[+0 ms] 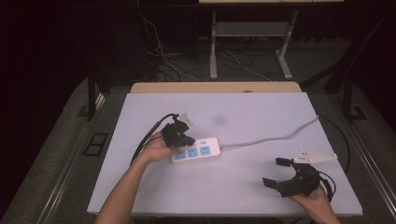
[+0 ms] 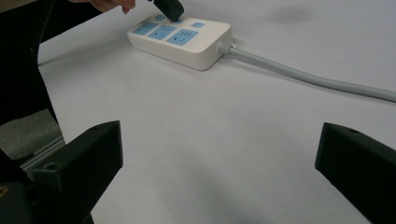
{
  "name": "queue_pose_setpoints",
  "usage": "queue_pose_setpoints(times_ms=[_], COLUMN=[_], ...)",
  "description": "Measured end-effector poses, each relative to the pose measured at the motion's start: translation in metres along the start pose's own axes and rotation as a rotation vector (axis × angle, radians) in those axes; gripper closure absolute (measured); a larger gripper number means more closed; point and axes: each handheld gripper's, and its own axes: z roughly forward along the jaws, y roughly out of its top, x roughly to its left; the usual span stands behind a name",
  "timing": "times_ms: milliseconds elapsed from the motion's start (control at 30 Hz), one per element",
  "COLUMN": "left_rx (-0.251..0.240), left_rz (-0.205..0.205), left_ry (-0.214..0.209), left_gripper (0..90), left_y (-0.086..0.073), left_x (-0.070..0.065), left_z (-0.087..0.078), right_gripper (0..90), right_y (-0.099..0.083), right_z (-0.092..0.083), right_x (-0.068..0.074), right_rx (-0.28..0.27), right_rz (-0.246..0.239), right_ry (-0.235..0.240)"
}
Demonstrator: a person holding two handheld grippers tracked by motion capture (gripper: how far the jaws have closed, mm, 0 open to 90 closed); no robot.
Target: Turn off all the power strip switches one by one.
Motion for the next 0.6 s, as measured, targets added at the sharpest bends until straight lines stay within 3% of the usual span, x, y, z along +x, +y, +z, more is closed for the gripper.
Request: queue_pose_setpoints(times_ms=[267, 400, 600], left_rx=[-0.011, -0.01, -0.026], left_rz=[-0.033, -0.022, -0.054], left_ry=[-0.035, -0.024, -0.043], left_gripper=[89.2, 89.2, 89.4], left_y=[-0.0016, -0.0011, -0.0038], left_x=[0.0056, 0.004, 0.0069], left_z=[0.0005, 0.0009, 0.0011], right_gripper=[0.7, 0.7, 0.7], right_y=[0.0003, 0.0007, 0.0005], right_z=[0.0003, 0.0015, 0.0009], right_x=[0.0002, 0.0013, 0.0023], right_rx=[0.002, 0.008, 0.008], right_rz=[-0.005, -0.01, -0.013], right_ry=[-0.001, 0.001, -0.001])
